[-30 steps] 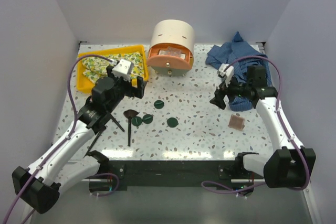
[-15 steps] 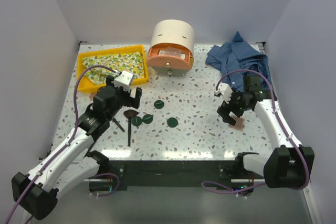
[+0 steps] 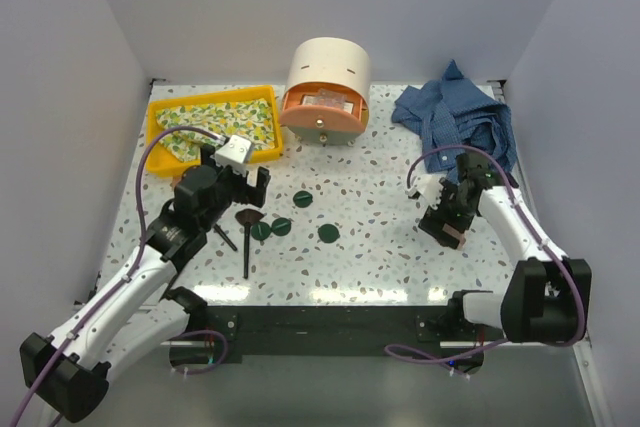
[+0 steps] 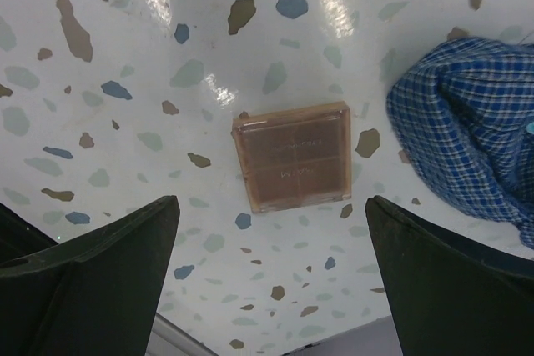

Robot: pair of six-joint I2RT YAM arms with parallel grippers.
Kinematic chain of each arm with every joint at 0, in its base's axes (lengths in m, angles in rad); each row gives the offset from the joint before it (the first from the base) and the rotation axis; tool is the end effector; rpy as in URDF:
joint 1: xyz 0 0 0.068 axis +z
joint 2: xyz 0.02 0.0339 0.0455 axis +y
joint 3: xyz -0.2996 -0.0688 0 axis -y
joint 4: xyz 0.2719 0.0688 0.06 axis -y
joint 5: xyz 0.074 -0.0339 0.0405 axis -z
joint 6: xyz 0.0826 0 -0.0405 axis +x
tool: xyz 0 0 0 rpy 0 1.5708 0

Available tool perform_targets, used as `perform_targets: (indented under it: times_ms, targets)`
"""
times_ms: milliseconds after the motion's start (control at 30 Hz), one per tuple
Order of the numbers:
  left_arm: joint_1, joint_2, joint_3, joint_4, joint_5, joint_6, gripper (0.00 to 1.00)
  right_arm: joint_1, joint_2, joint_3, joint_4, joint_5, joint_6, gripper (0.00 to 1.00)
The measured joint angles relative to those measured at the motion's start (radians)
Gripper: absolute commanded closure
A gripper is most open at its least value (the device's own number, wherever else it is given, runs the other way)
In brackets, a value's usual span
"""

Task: Organize the makeup
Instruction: Pick up the makeup from the center of the board.

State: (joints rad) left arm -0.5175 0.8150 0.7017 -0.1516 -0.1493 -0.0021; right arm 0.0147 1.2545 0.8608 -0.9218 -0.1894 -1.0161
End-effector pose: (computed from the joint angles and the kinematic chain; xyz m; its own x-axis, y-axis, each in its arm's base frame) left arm 0.2161 -0.1089 0.3196 -0.2283 0.1276 -0.9652 0.3640 0.9307 0.0369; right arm 0.2398 0.0191 0.1992 -0.4569 -0.8417 -0.2879 -0.8551 0.5048 -0.1187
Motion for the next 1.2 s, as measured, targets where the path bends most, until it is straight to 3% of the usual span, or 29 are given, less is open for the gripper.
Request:
perform_targets:
  times_ms: [233, 700, 1200]
  targets:
    - [0.000, -0.010, 0.000, 0.000, 0.001, 0.000, 0.00, -0.005, 0.120, -0.077, 0.066, 0.111, -0.041, 0.01]
    - [0.000, -0.010, 0.000, 0.000, 0.001, 0.000, 0.00, -0.037, 0.269, -0.045, 0.182, 0.178, -0.064, 0.01]
    - [0.000, -0.006, 0.000, -0.001, 0.001, 0.000, 0.00, -0.042, 0.210, -0.029, 0.156, 0.108, -0.077, 0.02]
